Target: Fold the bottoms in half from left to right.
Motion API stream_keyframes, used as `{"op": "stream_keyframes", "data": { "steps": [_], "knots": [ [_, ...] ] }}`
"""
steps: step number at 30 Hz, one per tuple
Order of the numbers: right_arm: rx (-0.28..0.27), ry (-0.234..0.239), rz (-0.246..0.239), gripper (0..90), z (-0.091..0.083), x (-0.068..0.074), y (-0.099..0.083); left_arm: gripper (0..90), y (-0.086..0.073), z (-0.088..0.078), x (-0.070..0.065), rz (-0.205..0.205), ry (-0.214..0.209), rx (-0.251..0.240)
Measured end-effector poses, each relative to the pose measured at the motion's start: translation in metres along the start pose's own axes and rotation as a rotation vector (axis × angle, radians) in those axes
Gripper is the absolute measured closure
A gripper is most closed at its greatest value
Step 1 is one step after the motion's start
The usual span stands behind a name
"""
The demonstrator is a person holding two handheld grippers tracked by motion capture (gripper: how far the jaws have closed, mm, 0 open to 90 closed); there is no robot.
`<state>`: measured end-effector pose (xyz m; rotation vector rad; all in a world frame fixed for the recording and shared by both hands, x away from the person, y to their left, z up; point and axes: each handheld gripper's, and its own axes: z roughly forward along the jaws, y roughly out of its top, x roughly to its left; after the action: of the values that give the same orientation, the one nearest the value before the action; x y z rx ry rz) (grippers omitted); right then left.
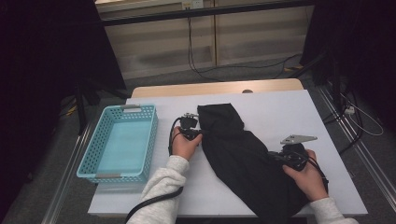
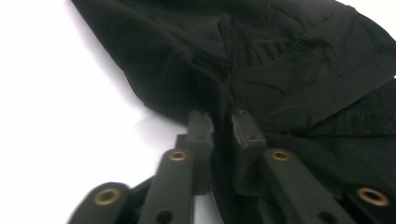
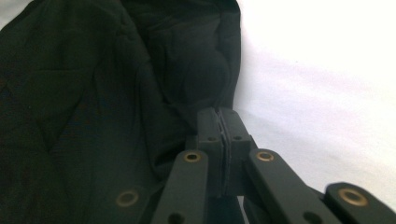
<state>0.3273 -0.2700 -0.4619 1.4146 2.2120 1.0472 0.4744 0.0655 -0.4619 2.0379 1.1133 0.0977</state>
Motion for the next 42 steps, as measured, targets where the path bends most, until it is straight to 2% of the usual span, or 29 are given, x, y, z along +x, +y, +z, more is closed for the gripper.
{"op": "stream_keyframes", "data": {
  "steps": [2,3,5,10,11,18,20,23,28,30,33,34,36,38,42],
  "knots": [
    [0.000,0.002,0.001,88.6,0.000,0.000,0.000,84.5,0.000,-0.002,-0.002,-0.008,0.001,0.002],
    [-0.005,0.004,0.007,88.5,0.000,0.000,0.000,85.1,-0.001,-0.006,-0.001,-0.024,0.019,-0.005],
    [-0.006,0.004,0.009,88.5,0.001,0.000,0.001,85.4,-0.002,-0.013,0.000,-0.037,0.026,-0.001],
    [-0.013,0.009,-0.006,88.6,0.003,0.003,0.005,85.6,-0.007,-0.027,0.004,-0.029,0.058,0.001],
    [-0.016,0.014,-0.012,88.5,0.005,0.005,0.008,85.6,-0.012,-0.034,0.006,-0.039,0.074,-0.001],
    [-0.004,0.032,-0.044,88.5,0.018,0.014,0.017,85.6,-0.033,-0.056,0.013,-0.059,0.117,-0.009],
    [0.000,0.036,-0.051,88.6,0.021,0.015,0.019,85.6,-0.034,-0.059,0.013,-0.058,0.118,-0.005],
    [0.006,0.037,-0.060,88.6,0.026,0.016,0.023,85.6,-0.040,-0.066,0.011,-0.049,0.148,-0.012],
    [-0.001,0.041,-0.068,88.6,0.031,0.015,0.031,85.7,-0.048,-0.072,0.012,-0.046,0.165,-0.010],
    [-0.008,0.037,-0.073,88.7,0.032,0.014,0.034,85.7,-0.051,-0.074,0.012,-0.047,0.171,-0.012],
    [-0.001,0.016,-0.106,88.6,0.036,0.010,0.040,85.7,-0.054,-0.079,0.009,-0.056,0.179,-0.018],
    [0.002,0.018,-0.100,88.5,0.037,0.010,0.040,85.6,-0.054,-0.079,0.009,-0.056,0.179,-0.018],
    [0.009,0.023,-0.091,87.7,0.039,0.009,0.039,85.3,-0.056,-0.079,0.009,-0.046,0.178,-0.017],
    [0.017,0.001,-0.099,80.3,0.039,0.008,0.038,84.1,-0.058,-0.079,0.009,-0.043,0.177,-0.022],
    [0.003,-0.003,-0.064,71.7,0.028,0.005,0.036,74.7,-0.057,-0.079,0.011,-0.020,0.164,-0.039]
  ]
}}
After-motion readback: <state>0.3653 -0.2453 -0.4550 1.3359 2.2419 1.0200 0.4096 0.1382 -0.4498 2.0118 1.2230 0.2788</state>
